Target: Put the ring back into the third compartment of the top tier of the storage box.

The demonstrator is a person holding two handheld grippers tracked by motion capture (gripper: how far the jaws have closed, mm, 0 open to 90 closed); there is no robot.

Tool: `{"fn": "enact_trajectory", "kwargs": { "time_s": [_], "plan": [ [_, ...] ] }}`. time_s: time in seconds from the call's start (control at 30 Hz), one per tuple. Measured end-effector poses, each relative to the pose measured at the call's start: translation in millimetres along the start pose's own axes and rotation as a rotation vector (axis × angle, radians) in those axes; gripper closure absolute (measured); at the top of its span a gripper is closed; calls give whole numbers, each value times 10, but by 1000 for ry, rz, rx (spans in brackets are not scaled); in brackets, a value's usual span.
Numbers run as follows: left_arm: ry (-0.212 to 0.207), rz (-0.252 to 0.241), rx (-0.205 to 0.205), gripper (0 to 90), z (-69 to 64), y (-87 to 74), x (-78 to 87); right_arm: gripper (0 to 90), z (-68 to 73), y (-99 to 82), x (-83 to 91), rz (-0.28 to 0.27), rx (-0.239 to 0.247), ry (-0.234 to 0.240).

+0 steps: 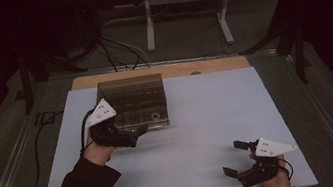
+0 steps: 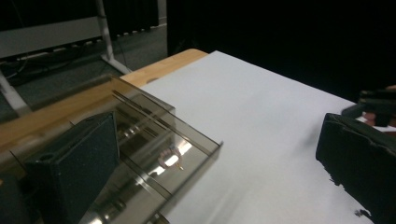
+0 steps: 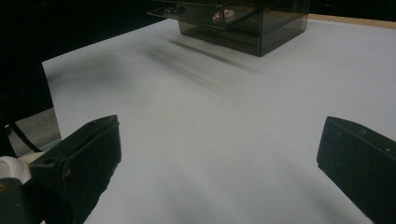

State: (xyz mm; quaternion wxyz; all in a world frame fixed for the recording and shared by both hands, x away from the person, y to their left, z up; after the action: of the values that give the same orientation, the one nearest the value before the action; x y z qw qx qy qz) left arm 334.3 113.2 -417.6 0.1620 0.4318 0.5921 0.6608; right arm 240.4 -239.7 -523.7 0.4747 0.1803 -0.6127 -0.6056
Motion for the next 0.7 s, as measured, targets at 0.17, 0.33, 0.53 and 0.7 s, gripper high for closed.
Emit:
{"fn": "enact_trajectory", "kwargs": {
  "time_s": [0.17, 0.33, 0.53, 0.7],
  "plan": [
    [7, -12, -20, 6, -45, -109, 27, 0, -7, 1, -3, 0, 1, -2],
    [-9, -13, -19, 6, -99, -222, 50, 0, -9, -1, -3, 2, -3, -3],
    [0, 10, -24, 6, -175, -394, 57, 0, -10, -1, 4, 1, -3, -3],
    [-13, 29, -8, 6, -193, -526, 58, 0, -13, -4, 0, 4, -1, -6]
  ]
}}
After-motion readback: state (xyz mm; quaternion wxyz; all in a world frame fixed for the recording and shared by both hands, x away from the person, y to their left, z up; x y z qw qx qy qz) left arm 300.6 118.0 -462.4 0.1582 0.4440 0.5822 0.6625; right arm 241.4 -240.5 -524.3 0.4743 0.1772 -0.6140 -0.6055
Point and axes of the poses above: each handheld gripper's, and its own axes: x roughly backward along the jaws, y roughly out of its top, z roughly to its left, the point moved 5 cm from there along -x, roughly forward along the jaws, and after that the axes turned 2 degrees about y, right-handed, at the moved point
